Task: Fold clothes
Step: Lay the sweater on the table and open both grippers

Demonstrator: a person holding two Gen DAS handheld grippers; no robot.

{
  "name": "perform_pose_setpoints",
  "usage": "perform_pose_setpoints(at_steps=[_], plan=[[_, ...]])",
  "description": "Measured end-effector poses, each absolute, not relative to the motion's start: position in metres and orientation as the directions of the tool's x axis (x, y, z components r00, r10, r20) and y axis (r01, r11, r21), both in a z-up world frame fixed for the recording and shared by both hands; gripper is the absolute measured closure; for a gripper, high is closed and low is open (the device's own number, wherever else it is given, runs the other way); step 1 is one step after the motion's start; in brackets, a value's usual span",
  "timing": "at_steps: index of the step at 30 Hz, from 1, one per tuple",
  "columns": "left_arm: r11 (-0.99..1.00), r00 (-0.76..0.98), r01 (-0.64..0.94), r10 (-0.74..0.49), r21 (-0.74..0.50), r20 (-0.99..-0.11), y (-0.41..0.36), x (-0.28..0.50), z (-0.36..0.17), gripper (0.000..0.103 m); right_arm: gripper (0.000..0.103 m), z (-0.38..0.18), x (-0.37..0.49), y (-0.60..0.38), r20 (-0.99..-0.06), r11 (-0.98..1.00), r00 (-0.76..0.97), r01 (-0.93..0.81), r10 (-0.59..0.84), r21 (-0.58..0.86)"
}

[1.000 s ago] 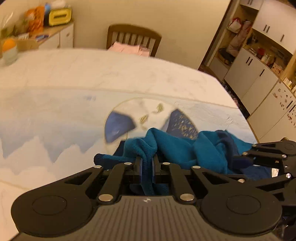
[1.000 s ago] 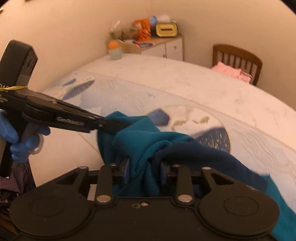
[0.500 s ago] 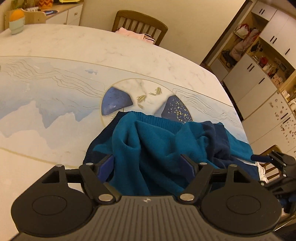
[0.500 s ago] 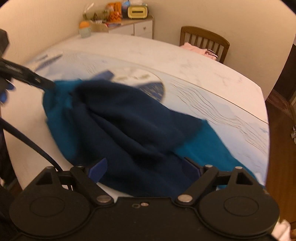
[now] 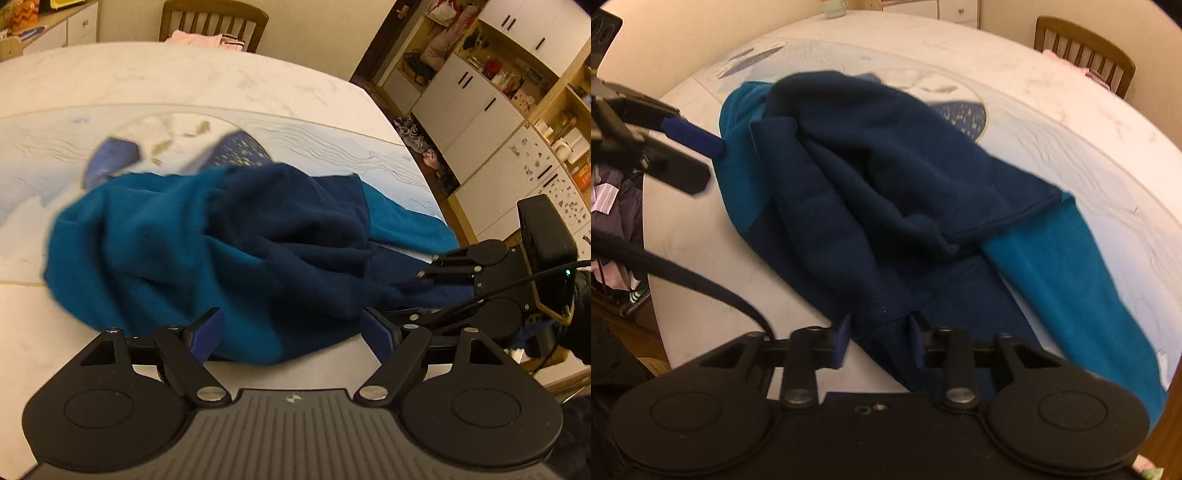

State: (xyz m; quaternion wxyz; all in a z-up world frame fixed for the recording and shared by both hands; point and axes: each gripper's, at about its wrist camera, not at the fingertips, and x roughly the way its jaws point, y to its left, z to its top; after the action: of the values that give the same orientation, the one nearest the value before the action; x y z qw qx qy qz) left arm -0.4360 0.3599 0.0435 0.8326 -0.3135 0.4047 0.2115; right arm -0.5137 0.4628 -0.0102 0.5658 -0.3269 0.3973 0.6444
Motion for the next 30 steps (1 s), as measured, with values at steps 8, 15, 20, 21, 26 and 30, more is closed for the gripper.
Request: perform_pose_setpoints(at_steps=[8, 15, 20, 21, 26, 30], plan=[[0.577, 0.588, -0.672, 0.037, -0.464, -0.808, 0.357, -0.418, 0.016, 0.023, 0.0, -0.003, -0.554, 0.451, -0.793, -0.297, -0.43, -0.898, 0.431, 0.324], [0.584, 0.488, -0.723, 0.053, -0.369, -0.871, 0.348, -0.408, -0.004, 0.023, 0.0, 0.017, -0.492, 0.444, -0.806, -0.187, -0.274, -0.961, 0.524, 0.205], [0.597, 0.441, -0.738, 0.074, -0.314, -0.894, 0.343, -0.393, -0.015, 0.023, 0.0, 0.013, -0.453, 0.449, -0.83, -0.112, -0.143, -0.989, 0.539, 0.098], [0.606, 0.44, -0.736, 0.092, -0.3, -0.893, 0.34, -0.391, -0.015, 0.023, 0.0, 0.011, -0.451, 0.453, -0.83, -0.108, -0.135, -0.99, 0.541, 0.09], [0.644, 0.382, -0.74, 0.167, -0.193, -0.909, 0.335, -0.387, -0.012, 0.076, 0.0, 0.002, -0.46, 0.468, -0.813, -0.136, -0.11, -0.99, 0.571, 0.039], [0.616, 0.365, -0.77, 0.214, -0.164, -0.906, 0.342, -0.406, -0.003, 0.093, 0.0, 0.001, -0.471, 0.475, -0.801, -0.174, -0.113, -0.985, 0.588, 0.011]])
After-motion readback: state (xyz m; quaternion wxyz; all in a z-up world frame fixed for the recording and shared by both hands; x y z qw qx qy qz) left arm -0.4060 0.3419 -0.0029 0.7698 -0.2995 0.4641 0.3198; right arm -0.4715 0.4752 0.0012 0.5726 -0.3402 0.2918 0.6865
